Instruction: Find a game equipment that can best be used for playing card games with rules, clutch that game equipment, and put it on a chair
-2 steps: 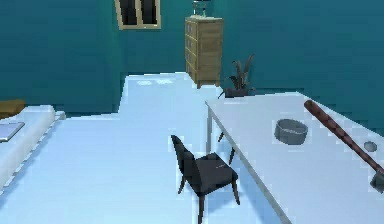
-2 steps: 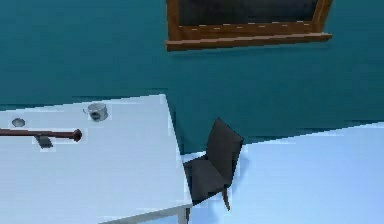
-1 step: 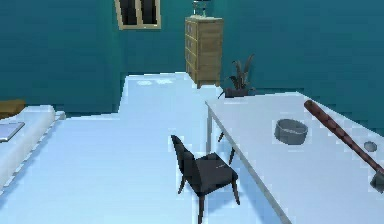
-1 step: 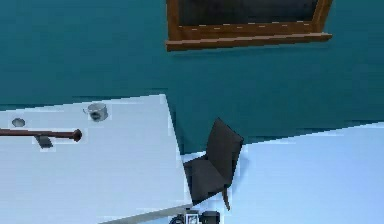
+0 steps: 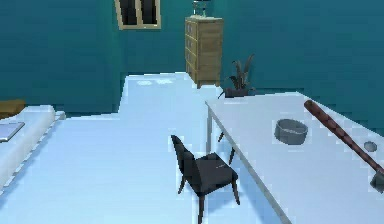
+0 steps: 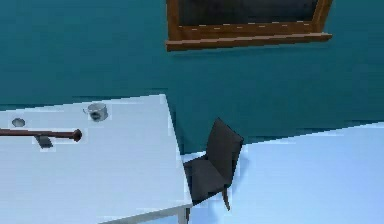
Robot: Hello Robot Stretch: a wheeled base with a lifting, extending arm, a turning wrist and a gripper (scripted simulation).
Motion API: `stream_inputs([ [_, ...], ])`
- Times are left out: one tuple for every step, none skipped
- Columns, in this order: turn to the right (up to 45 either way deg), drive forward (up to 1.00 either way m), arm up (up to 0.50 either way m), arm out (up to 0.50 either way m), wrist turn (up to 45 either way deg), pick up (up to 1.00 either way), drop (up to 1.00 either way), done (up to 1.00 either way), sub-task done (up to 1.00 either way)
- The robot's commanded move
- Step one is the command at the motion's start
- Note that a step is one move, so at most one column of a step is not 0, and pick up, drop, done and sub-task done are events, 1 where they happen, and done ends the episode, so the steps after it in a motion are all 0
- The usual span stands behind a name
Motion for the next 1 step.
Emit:
stream_inputs([
  [0.0, 0.00, 0.00, 0.00, 0.0, 0.00, 0.00, 1.00, 0.00],
])
